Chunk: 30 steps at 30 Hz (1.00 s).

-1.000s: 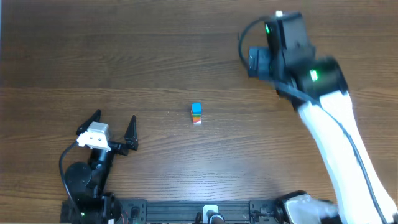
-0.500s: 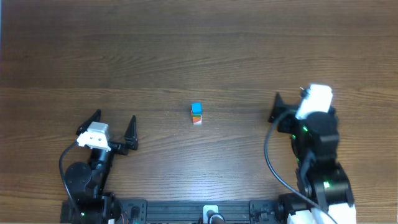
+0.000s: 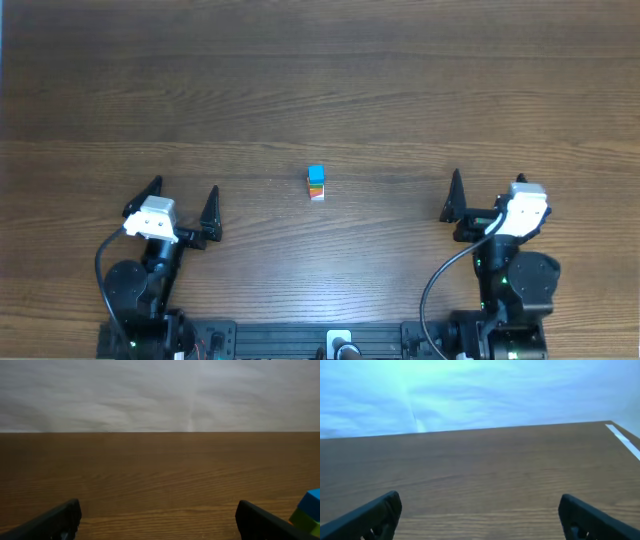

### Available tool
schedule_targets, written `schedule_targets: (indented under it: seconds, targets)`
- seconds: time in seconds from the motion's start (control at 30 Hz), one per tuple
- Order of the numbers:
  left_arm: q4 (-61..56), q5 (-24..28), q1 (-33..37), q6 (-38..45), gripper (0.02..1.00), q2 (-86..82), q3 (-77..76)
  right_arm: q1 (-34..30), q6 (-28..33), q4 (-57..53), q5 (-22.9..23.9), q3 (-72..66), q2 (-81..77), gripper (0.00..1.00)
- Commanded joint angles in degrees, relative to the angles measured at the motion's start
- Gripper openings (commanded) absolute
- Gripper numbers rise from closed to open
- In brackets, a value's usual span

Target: Stack Cubes

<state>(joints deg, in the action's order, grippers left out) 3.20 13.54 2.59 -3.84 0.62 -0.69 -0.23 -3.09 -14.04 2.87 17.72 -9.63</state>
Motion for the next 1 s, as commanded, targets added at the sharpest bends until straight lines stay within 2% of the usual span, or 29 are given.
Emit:
schedule_targets:
  seconds: [0.03,0.3,0.43,1.0]
  targets:
    - [-0.1,0.6,-0.3,1.0,1.000,-0.2,0.3,-1.1,0.6,3.1,-0.9,-4.6,4.5,0.993]
    - [-0.1,0.6,-0.3,1.0,1.000,-0.2,0.3,-1.3,0.6,4.7,0.4,-10.7,9.3,0.991]
    - [-0.1,0.6,-0.3,1.0,1.000,-0.2,0.3,-1.3,0.6,4.6,3.3,-14.9,9.3,0.993]
    - [-0.1,0.6,-0.3,1.0,1.000,-0.2,0.3,-1.3,0.6,6.6,3.2,-15.7,9.2,0.991]
